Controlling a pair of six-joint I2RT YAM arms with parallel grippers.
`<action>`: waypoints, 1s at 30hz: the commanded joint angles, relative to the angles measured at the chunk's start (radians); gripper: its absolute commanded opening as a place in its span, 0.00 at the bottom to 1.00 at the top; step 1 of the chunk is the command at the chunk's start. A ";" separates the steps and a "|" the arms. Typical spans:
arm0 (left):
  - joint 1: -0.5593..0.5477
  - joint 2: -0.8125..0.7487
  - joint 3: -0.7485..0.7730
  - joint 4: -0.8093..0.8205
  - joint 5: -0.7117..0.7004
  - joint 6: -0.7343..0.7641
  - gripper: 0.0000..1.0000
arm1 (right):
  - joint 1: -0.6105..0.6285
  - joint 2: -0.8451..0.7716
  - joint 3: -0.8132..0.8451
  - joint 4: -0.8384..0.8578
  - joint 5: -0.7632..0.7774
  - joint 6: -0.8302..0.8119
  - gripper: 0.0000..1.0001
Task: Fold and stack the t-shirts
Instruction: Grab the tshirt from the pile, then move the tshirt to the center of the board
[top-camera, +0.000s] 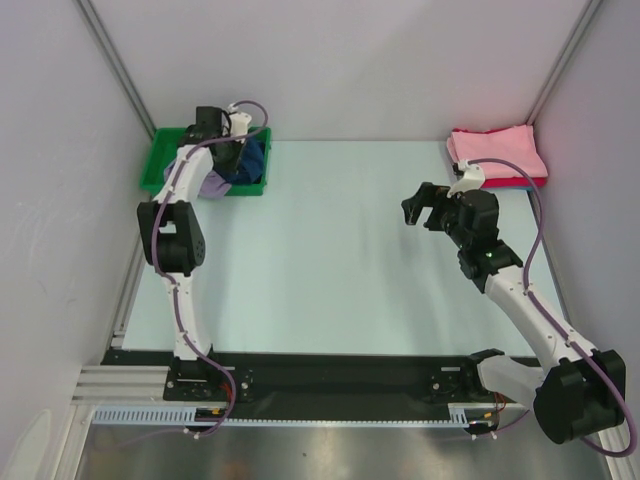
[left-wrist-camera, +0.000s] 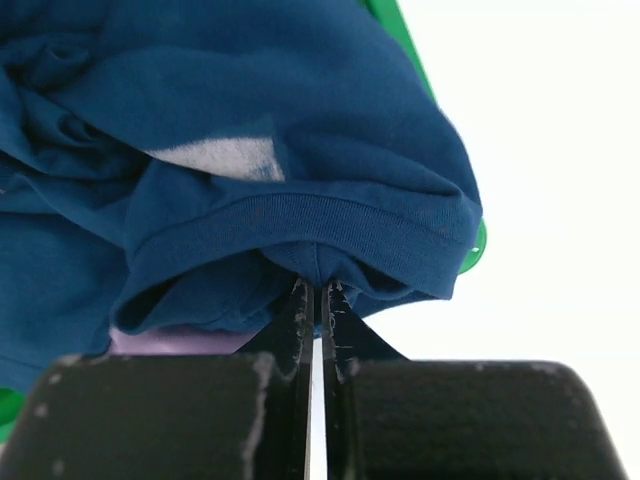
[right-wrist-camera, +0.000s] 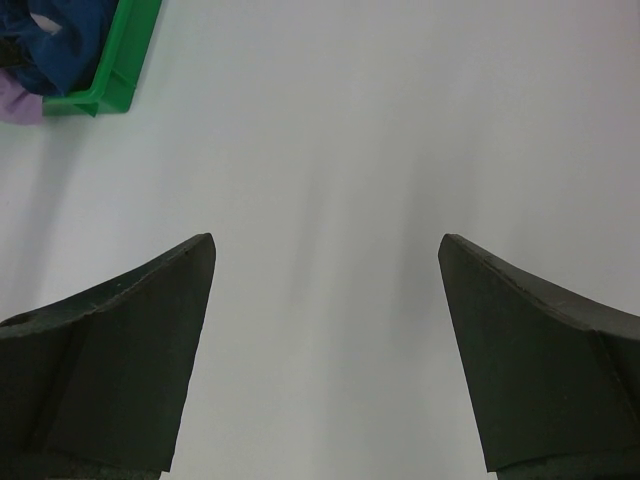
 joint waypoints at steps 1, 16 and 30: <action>0.006 -0.119 0.114 0.025 0.044 -0.054 0.00 | 0.005 -0.030 0.020 0.021 0.010 -0.003 0.99; 0.045 -0.583 0.541 -0.001 0.193 -0.163 0.00 | 0.093 -0.042 0.160 0.077 -0.046 -0.055 1.00; -0.296 -0.903 -0.190 -0.160 0.462 -0.219 0.00 | 0.153 -0.090 0.235 -0.124 -0.085 -0.022 1.00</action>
